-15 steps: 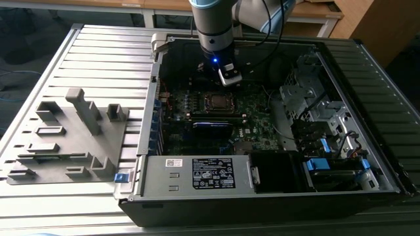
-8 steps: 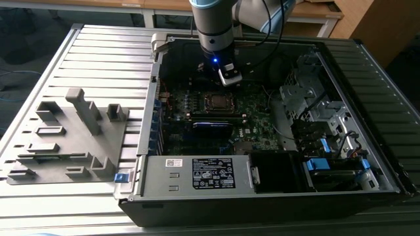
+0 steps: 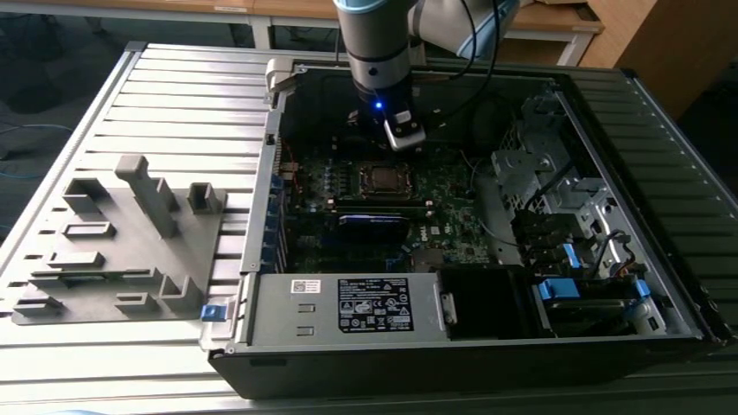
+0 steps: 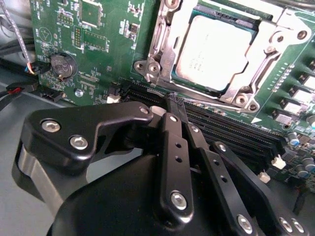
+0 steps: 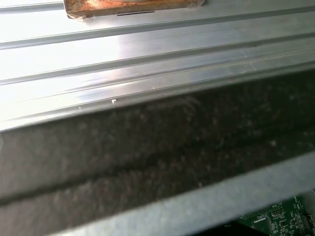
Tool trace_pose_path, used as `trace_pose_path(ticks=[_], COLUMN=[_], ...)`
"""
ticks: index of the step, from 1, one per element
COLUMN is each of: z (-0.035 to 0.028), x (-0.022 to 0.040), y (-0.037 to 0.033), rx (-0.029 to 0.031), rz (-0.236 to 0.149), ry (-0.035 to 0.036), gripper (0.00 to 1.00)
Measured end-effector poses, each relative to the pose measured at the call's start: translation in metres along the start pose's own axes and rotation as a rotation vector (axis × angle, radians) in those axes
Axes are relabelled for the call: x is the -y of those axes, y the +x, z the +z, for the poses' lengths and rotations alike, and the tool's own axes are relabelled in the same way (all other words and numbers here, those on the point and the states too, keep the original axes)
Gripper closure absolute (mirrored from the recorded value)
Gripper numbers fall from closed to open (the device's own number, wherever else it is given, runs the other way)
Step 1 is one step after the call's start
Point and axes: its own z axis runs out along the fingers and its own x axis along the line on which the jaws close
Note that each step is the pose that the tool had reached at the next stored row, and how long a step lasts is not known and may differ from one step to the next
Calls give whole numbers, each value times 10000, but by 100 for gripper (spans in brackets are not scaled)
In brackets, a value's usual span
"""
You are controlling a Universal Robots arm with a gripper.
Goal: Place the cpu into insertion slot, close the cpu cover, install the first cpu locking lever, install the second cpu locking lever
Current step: 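Install the first cpu locking lever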
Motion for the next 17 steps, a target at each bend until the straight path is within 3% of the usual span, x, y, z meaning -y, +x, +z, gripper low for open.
trace_pose_path(ticks=[10, 17], z=[9, 14], x=[-20, -17], y=[7, 9], rx=[30, 70], rz=[54, 16], ry=[58, 213], gripper=[89, 89])
